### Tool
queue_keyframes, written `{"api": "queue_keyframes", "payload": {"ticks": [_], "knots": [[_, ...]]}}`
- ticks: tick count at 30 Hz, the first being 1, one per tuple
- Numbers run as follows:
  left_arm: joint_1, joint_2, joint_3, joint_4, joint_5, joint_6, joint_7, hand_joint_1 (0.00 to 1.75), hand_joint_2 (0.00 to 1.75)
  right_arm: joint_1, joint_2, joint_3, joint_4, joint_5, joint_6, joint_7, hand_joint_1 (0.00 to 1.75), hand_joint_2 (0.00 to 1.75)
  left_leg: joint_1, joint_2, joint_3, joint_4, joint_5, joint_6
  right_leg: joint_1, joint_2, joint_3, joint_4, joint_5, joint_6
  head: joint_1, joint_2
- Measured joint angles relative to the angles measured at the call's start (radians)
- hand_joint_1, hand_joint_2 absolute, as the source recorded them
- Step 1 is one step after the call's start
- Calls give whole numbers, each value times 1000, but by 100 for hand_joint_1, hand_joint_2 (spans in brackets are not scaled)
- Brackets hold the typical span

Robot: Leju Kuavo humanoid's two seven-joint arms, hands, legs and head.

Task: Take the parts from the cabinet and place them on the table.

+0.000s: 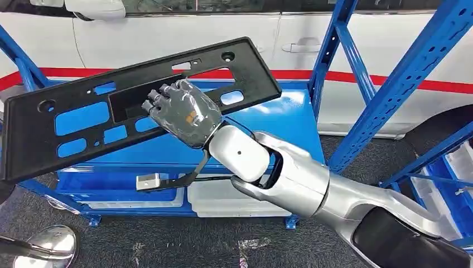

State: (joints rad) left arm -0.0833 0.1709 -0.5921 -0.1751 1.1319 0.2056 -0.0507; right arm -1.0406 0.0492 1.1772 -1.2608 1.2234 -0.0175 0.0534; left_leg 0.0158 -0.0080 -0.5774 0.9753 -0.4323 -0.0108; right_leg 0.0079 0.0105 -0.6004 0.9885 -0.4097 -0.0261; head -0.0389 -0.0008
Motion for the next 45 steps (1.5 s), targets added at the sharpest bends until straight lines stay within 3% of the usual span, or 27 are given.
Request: {"api": "queue_keyframes", "payload": {"ticks": [14, 23, 45], "knots": [[0, -2, 0, 0, -10, -10, 14, 0, 175, 7, 0, 0, -48, -53, 21, -6, 175, 175, 0, 0, 0, 0, 0, 0, 0, 0, 0, 0, 0, 0, 0, 0], [0, -6, -16, 0, -5, 7, 9, 0, 175, 24, -5, 0, -56, -188, -3, -12, 175, 175, 0, 0, 0, 0, 0, 0, 0, 0, 0, 0, 0, 0, 0, 0], [-1, -6, -25, 0, -19, 6, 10, 0, 175, 40, -22, 0, -77, -166, -10, -21, 175, 175, 0, 0, 0, 0, 0, 0, 0, 0, 0, 0, 0, 0, 0, 0]]}}
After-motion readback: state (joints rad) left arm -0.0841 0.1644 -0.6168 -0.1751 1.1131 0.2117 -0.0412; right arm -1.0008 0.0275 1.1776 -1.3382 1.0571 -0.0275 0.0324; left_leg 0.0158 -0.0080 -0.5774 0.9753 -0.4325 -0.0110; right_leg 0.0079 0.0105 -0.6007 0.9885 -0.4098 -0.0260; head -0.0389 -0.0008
